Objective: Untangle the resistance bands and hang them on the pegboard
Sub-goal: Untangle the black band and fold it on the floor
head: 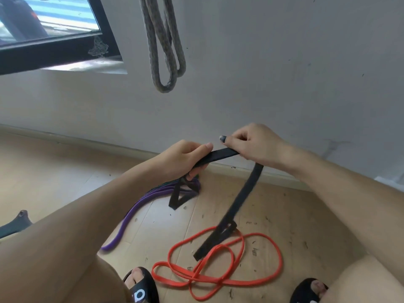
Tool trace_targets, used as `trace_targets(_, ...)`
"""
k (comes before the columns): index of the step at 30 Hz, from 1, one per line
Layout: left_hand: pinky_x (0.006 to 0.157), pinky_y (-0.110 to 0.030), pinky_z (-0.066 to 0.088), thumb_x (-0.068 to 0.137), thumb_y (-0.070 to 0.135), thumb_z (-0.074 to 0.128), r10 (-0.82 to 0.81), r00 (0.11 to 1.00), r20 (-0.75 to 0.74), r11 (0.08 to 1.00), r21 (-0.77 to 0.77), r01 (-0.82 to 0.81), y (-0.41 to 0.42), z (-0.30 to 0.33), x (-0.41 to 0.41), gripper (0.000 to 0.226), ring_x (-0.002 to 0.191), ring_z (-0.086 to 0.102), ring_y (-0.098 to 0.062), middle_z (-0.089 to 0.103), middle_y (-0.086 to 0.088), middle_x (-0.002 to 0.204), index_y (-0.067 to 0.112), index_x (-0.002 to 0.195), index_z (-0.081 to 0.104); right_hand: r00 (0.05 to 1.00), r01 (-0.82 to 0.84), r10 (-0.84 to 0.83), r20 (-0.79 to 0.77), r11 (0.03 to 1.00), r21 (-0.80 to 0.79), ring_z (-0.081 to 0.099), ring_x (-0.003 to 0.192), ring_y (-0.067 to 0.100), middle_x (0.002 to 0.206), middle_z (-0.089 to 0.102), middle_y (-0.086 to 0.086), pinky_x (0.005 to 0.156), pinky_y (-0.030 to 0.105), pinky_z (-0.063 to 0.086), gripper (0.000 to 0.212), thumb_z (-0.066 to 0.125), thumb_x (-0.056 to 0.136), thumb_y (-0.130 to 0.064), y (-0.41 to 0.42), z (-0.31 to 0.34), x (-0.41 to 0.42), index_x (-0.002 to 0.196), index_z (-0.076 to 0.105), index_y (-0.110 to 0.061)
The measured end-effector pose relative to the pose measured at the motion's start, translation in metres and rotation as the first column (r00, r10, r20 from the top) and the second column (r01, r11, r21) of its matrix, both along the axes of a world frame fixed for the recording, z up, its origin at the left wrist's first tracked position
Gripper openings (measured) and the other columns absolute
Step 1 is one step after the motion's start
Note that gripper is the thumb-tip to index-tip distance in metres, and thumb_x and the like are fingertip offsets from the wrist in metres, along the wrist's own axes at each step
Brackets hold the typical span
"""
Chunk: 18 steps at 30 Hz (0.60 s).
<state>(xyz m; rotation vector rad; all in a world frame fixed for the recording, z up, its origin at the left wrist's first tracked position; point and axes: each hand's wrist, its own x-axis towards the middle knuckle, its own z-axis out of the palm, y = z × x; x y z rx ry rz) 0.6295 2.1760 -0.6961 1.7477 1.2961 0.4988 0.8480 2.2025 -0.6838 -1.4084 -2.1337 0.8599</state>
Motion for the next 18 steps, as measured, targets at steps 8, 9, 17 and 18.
trace_targets(8,0.050,-0.027,0.035,0.108,0.046,0.039,0.006,0.998,0.056,1.000,0.000,-0.006,-0.002,-0.002,0.010,0.060,0.047,0.039,-0.018,0.058,-0.016,0.059,0.001,0.079,0.066,0.976,-0.134,0.079,-0.202,0.951,-0.277,0.054,0.054,0.018,0.058,0.057,0.007,0.066,0.037,0.046,0.071,0.025,0.106,-0.061,-0.013,-0.012,-0.034,0.073,0.062,-0.011)
trace_targets(9,0.053,-0.027,0.040,0.109,0.046,0.039,0.010,0.999,0.037,1.000,-0.010,-0.009,-0.002,-0.003,0.009,0.059,0.047,0.045,-0.018,0.057,-0.010,0.056,0.004,0.074,0.063,0.984,-0.118,0.081,-0.160,0.964,-0.237,0.047,0.048,0.015,0.052,0.051,0.003,0.060,0.033,0.040,0.070,0.026,0.105,-0.062,-0.013,-0.012,-0.034,0.066,0.057,-0.013)
trace_targets(17,0.076,-0.056,0.052,0.107,0.051,0.038,0.036,0.996,0.080,0.990,-0.136,-0.025,-0.001,-0.007,-0.010,0.061,0.049,0.042,-0.024,0.042,-0.005,0.050,0.014,0.061,0.050,0.999,0.048,-0.048,-0.022,0.999,-0.001,0.035,0.048,0.014,0.051,0.036,-0.003,0.056,0.030,0.032,0.054,0.055,0.101,-0.049,0.011,0.005,0.012,0.059,0.044,-0.018)
trace_targets(18,0.069,-0.053,0.048,0.108,0.050,0.038,0.046,0.993,0.105,0.990,-0.134,-0.031,-0.003,-0.004,-0.008,0.061,0.048,0.037,-0.023,0.038,-0.005,0.050,0.014,0.059,0.048,0.999,0.043,-0.043,0.003,0.998,-0.036,0.037,0.047,0.014,0.051,0.038,-0.004,0.057,0.030,0.035,0.054,0.052,0.102,-0.053,0.011,0.002,0.013,0.061,0.047,-0.018)
